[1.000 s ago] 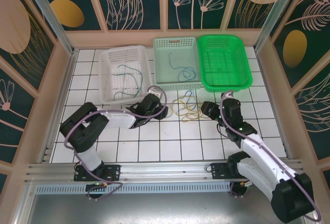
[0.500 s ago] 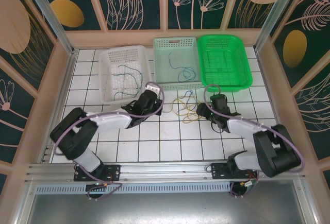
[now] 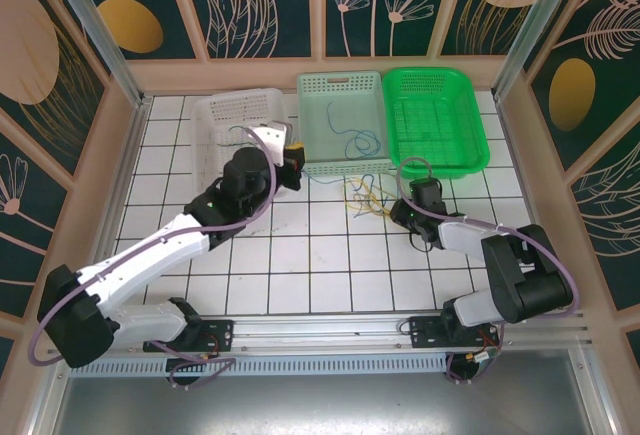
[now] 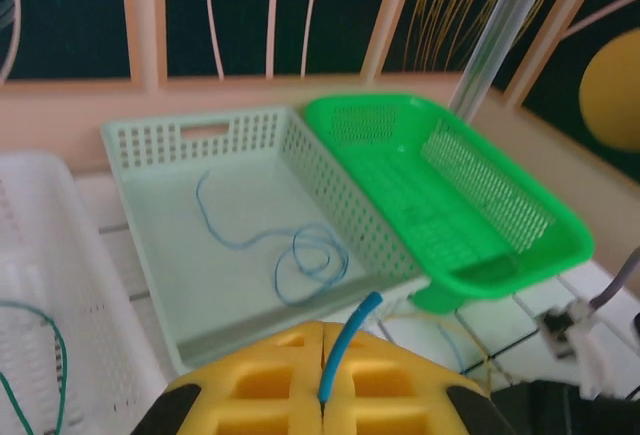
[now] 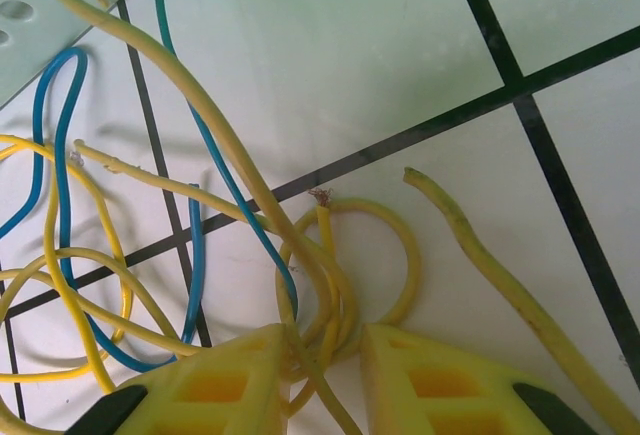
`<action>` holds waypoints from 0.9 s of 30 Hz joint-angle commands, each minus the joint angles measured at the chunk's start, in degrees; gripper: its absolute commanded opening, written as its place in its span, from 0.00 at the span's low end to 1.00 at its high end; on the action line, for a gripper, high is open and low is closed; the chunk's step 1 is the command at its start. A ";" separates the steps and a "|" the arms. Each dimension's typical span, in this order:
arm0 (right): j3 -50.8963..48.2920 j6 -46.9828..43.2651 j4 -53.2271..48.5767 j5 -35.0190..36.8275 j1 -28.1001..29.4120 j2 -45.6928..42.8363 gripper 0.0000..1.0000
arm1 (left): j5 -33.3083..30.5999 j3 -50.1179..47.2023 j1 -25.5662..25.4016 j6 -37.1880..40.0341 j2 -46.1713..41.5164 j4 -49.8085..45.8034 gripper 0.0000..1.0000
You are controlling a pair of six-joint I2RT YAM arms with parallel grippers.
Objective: Untangle the cables
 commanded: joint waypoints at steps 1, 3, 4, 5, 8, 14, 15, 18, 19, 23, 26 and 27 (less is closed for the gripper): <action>-1.73 -0.51 -0.61 -2.02 -0.37 1.45 0.25 | -1.88 5.55 0.16 2.93 -1.96 -2.90 0.00; -2.36 -0.44 -0.35 -2.60 -0.30 1.47 0.26 | -2.71 8.36 0.14 3.81 -2.52 -3.89 0.00; -2.62 -0.29 -0.12 -2.79 -0.32 1.38 0.27 | -2.93 9.44 0.14 4.35 -2.84 -4.04 0.00; -2.87 -0.21 0.01 -2.95 -0.33 1.26 0.27 | -3.04 10.36 0.16 5.09 -3.06 -3.83 0.00; -3.49 -0.44 0.19 -3.30 -0.38 0.70 0.26 | -5.14 14.26 0.16 7.65 -2.63 -4.47 0.00; -4.24 0.30 0.27 -2.97 -0.37 -0.55 0.39 | -1.11 23.53 0.10 9.53 -2.18 -4.07 0.00; -4.24 0.27 0.34 -2.97 -0.33 -0.55 0.39 | -0.32 25.11 0.11 9.65 -1.90 -4.33 0.00; -4.05 0.44 0.28 -2.80 -0.31 -0.30 0.43 | 1.45 29.92 0.14 10.22 -0.77 -5.84 0.00; -3.98 0.44 0.32 -2.79 -0.30 -0.20 0.43 | 1.91 31.06 0.15 10.35 -0.43 -6.04 0.00; -3.63 0.09 0.11 -2.96 -0.33 0.19 0.44 | 1.59 34.76 0.16 11.59 0.52 -5.79 0.00; -3.54 0.00 0.10 -2.96 -0.37 0.31 0.44 | 2.66 37.87 0.18 13.00 2.41 -5.07 0.00; -3.54 -0.04 0.14 -2.97 -0.32 0.33 0.44 | 2.73 39.01 0.17 13.56 3.31 -5.38 0.00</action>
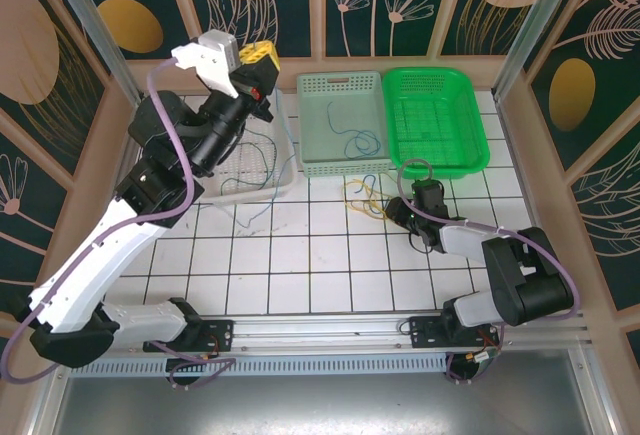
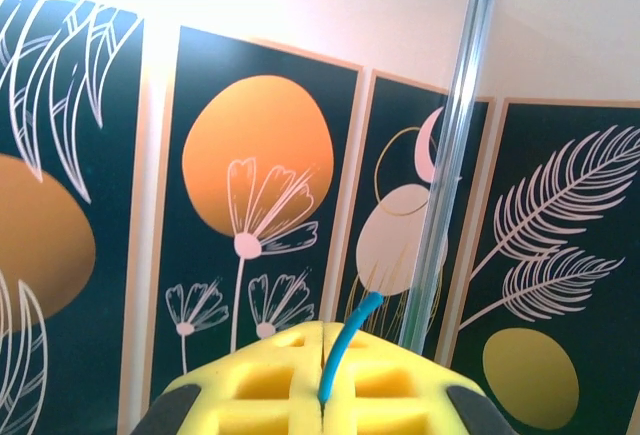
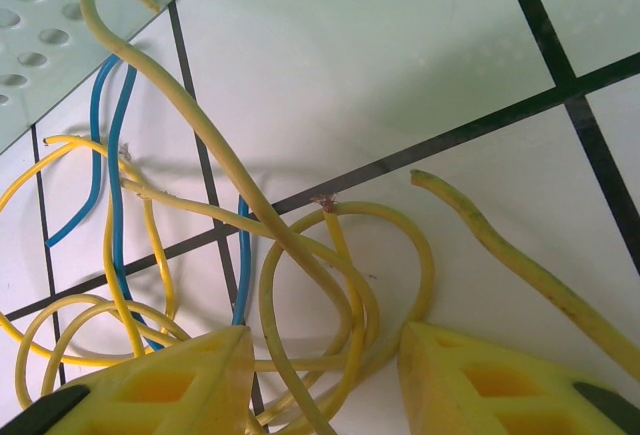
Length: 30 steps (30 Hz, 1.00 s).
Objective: Untangle the cables
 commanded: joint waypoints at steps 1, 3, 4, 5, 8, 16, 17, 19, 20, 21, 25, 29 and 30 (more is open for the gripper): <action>-1.48 0.09 -4.18 -0.30 0.02 1.07 0.44 | 1.36 4.64 0.11 3.21 3.24 -0.39 0.00; -1.68 0.13 -4.08 -0.35 -0.01 1.00 0.44 | 1.35 7.27 0.23 4.34 5.37 -0.60 0.00; -1.77 0.12 -4.03 -0.37 -0.02 0.93 0.44 | 1.26 8.60 0.27 5.13 6.43 -0.51 0.00; -1.75 0.13 -4.11 -0.52 0.01 0.89 0.44 | 1.05 10.12 0.28 6.15 7.55 -0.36 0.00; -1.92 0.13 -4.14 -1.11 0.04 0.14 0.44 | 0.04 14.06 0.66 8.93 10.83 0.30 0.00; -1.59 -0.31 -5.27 -1.07 0.02 -2.51 0.44 | 2.20 27.80 5.75 12.89 22.44 0.31 0.00; -1.49 -0.39 -5.47 -1.03 0.06 -2.76 0.44 | 3.04 29.99 6.42 13.18 24.05 0.24 0.00; -1.37 -0.48 -5.74 -1.07 0.02 -3.11 0.44 | 4.43 34.23 7.37 13.75 27.22 -0.04 0.00; -1.39 -0.48 -5.86 -0.99 -0.02 -3.23 0.44 | 4.83 36.92 7.85 14.09 30.26 -0.51 0.00; -1.40 -0.49 -6.06 -0.90 0.04 -3.32 0.44 | 5.08 40.01 8.19 14.21 32.32 -1.22 0.00; -1.22 -0.49 -6.53 -0.65 0.03 -3.28 0.44 | 7.49 50.77 9.73 14.14 40.70 -3.92 0.00; -0.94 -0.63 -6.86 -0.45 -0.02 -2.97 0.44 | 10.04 49.48 10.81 14.16 44.50 -1.20 0.00; -0.78 -0.70 -7.12 -0.37 0.00 -2.88 0.44 | 10.40 48.16 11.18 13.95 45.29 -0.05 0.00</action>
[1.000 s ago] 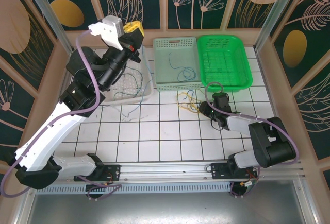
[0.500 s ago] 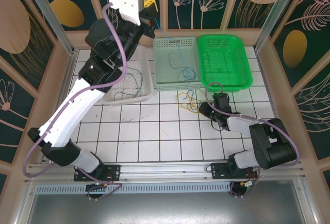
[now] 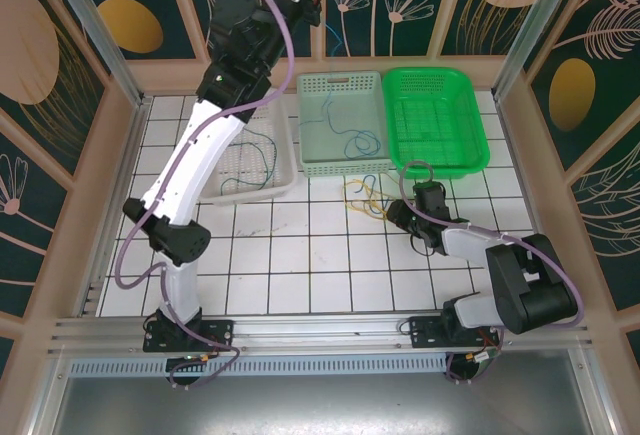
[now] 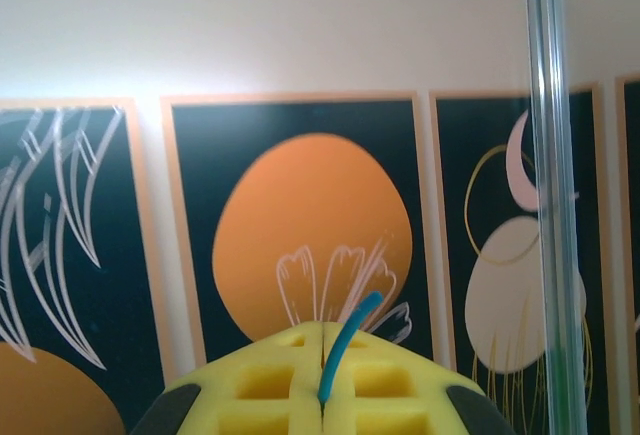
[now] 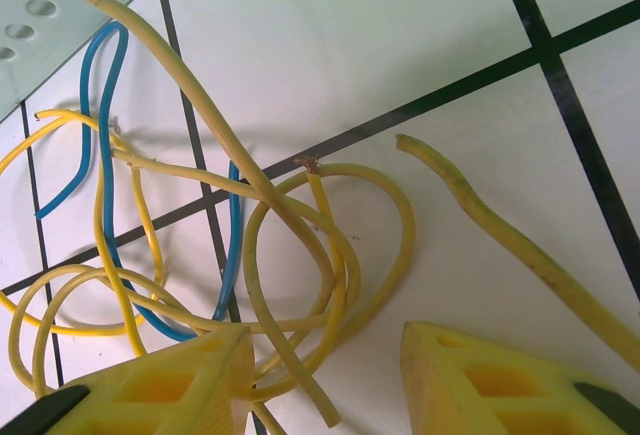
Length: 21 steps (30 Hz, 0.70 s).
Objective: Untangle the cables
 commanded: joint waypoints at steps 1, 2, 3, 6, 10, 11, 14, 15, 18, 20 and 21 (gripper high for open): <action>0.03 -0.57 -4.05 0.25 0.00 -0.24 0.44 | 3.38 -1.98 1.20 0.57 3.27 2.70 0.00; 0.24 -0.79 -4.18 0.31 0.04 -0.26 0.44 | 3.84 -2.64 1.66 0.08 4.26 3.17 0.00; 0.55 -0.99 -4.56 0.43 0.04 -0.32 0.44 | 4.74 -3.12 2.19 -0.44 5.56 3.56 0.00; 1.32 -1.36 -5.46 0.78 0.02 -0.41 0.44 | 6.19 -3.54 3.89 -3.08 8.67 4.06 0.00; 1.59 -1.53 -6.20 1.05 0.04 -1.01 0.44 | 7.82 -5.09 5.08 -5.27 9.51 5.64 0.00; 1.59 -1.54 -6.37 1.23 0.02 -1.07 0.44 | 7.78 -5.19 5.17 -5.15 9.54 5.75 0.00; 1.77 -1.63 -6.41 1.24 0.06 -0.77 0.44 | 7.03 -4.61 5.21 -5.02 10.37 4.82 0.00; 1.85 -1.69 -6.44 1.07 0.04 -0.60 0.44 | 6.41 -4.58 5.26 -5.18 10.70 4.15 0.00; 2.02 -1.64 -6.29 0.75 0.04 -0.37 0.44 | 6.40 -5.14 5.63 -5.63 12.27 2.26 0.00; 2.12 -1.71 -6.30 0.79 0.04 -0.32 0.44 | 6.89 -5.07 5.62 -5.77 14.04 0.42 0.00; 2.21 -1.82 -6.38 0.80 0.03 -0.26 0.44 | 7.03 -5.19 5.64 -6.19 15.08 -0.54 0.00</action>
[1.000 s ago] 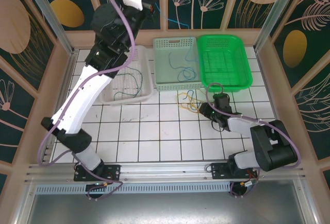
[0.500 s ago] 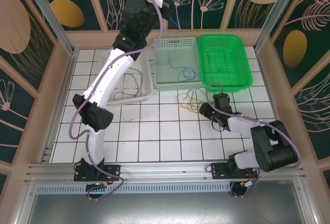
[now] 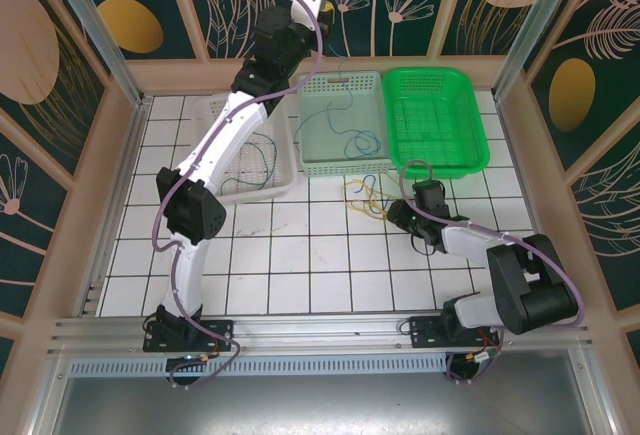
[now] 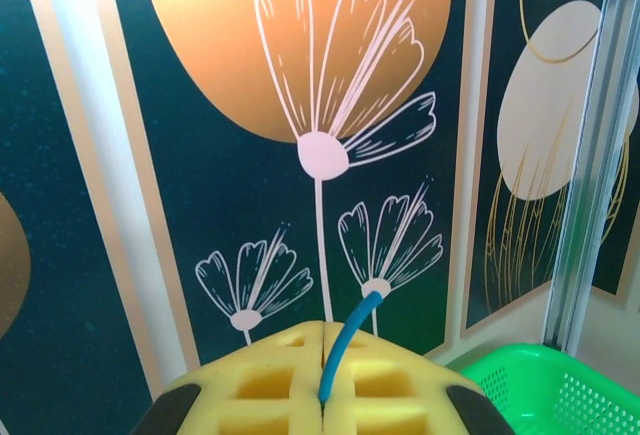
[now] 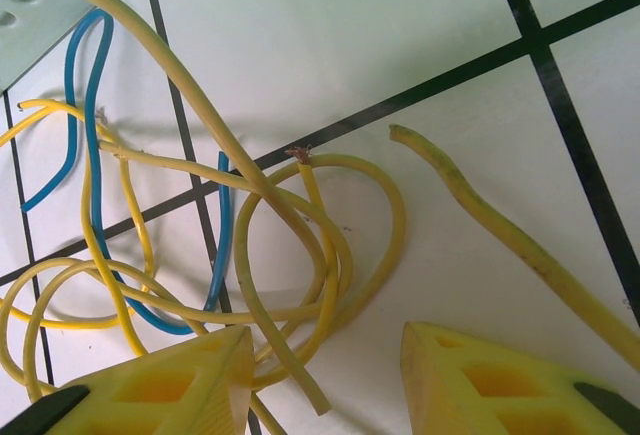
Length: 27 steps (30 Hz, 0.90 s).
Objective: Untangle the cables
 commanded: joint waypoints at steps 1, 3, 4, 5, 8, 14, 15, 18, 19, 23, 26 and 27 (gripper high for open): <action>1.00 -1.34 -3.16 0.66 0.02 -0.09 0.44 | 1.17 0.70 0.21 -1.60 4.17 -3.08 0.00; 1.20 -1.60 -3.30 0.75 0.00 -0.01 0.44 | 1.76 0.34 0.21 -2.26 6.34 -4.63 0.01; 1.29 -1.61 -3.53 0.84 -0.01 0.01 0.44 | 1.53 0.31 0.28 -2.80 7.49 -5.38 0.01; 1.29 -1.61 -3.54 0.76 0.05 0.01 0.44 | 1.23 0.24 0.29 -3.05 8.39 -5.95 0.01; 1.29 -1.61 -3.40 0.47 -0.02 0.17 0.44 | 0.75 0.53 0.28 -3.52 11.24 -7.11 0.08; 1.63 -1.70 -3.61 0.06 0.12 0.25 0.44 | -1.30 1.70 0.26 -3.04 14.19 -13.41 0.51; 1.80 -1.78 -3.71 0.05 0.13 0.18 0.44 | -2.25 0.90 0.25 -3.01 13.77 -14.05 0.59; 2.58 -2.51 -4.63 0.05 0.29 -0.54 0.44 | -4.94 -3.09 0.24 -1.92 10.92 -14.08 0.90; 2.82 -2.80 -4.97 0.09 0.39 -0.93 0.44 | -5.74 -4.59 0.26 -1.51 9.66 -13.65 0.98; 4.13 -3.63 -7.12 1.92 1.35 -3.00 0.45 | -9.50 -11.08 0.23 0.58 3.55 -11.82 0.98; 4.92 -3.80 -8.75 2.48 2.05 -4.73 0.49 | -12.65 -14.97 0.27 2.07 -0.03 -12.47 0.98; 5.23 -3.88 -9.48 2.82 2.37 -5.50 0.50 | -13.26 -16.11 0.33 2.34 -1.00 -13.23 0.98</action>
